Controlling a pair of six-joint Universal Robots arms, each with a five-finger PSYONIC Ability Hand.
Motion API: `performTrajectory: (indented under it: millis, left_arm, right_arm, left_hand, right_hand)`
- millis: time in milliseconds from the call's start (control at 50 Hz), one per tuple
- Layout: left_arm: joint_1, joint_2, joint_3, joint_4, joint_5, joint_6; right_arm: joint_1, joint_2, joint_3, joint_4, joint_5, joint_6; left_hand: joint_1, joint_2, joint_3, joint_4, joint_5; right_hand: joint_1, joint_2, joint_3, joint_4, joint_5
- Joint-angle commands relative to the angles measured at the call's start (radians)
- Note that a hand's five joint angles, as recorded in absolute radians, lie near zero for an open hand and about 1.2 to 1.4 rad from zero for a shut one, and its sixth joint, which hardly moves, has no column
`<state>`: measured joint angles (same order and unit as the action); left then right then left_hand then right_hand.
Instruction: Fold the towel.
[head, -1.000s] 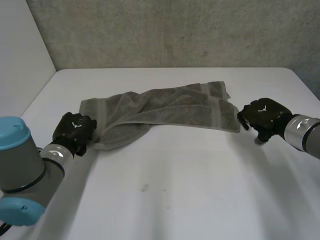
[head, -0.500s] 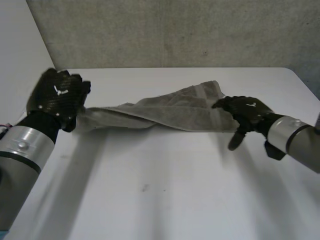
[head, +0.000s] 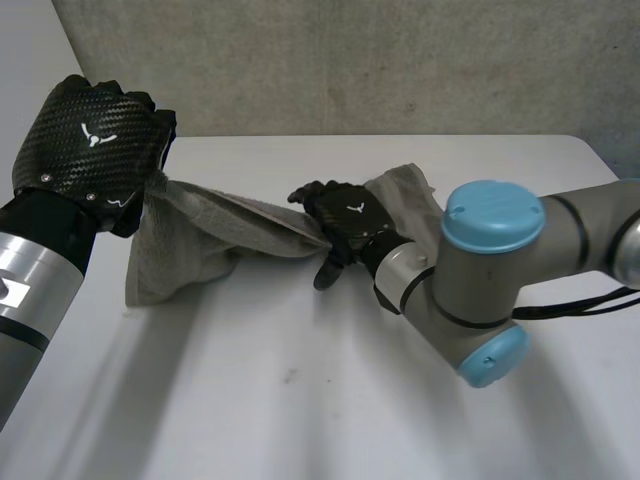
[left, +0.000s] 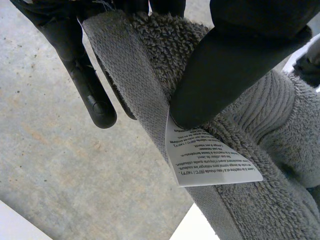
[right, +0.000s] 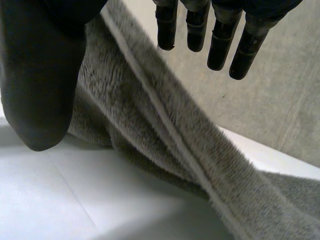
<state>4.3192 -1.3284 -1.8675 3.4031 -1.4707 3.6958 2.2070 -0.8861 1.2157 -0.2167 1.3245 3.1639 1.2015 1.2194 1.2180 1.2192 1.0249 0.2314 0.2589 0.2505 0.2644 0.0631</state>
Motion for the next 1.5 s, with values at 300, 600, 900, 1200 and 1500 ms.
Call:
performTrajectory:
  millis: [300,600,900,1200,1500]
  left_arm:
    - [0.039,0.005,-0.004,0.005,-0.008,-0.007]
    - [0.119,-0.008,-0.013,0.01,0.004,-0.01]
    - [0.128,-0.023,-0.033,0.013,0.006,-0.008]
    - [0.155,-0.061,-0.061,0.013,0.009,-0.008]
    - [0.154,-0.008,0.002,-0.022,0.004,-0.025]
  right_arm:
    - [-0.064,0.237,-0.197,-0.036,0.187,-0.157]
    - [-0.285,0.237,-0.185,-0.013,0.176,-0.213]
    - [-0.446,0.041,-0.074,0.057,0.058,-0.206]
    - [-0.596,-0.387,0.038,0.328,-0.172,-0.481]
    - [-0.642,-0.629,-0.108,0.664,-0.215,-0.703]
  left_hand:
    - [0.195,0.177,0.178,0.177,0.197]
    - [0.195,0.177,0.178,0.177,0.197]
    - [0.195,0.177,0.178,0.177,0.197]
    - [0.195,0.177,0.178,0.177,0.197]
    - [0.195,0.177,0.178,0.177,0.197]
  right_hand:
    - [0.338,0.31,0.319,0.305,0.332]
    - [0.98,0.952,0.961,0.947,0.974]
    - [1.165,1.137,1.146,1.132,1.159]
    - [1.165,1.137,1.146,1.132,1.159]
    - [1.165,1.137,1.146,1.132,1.159]
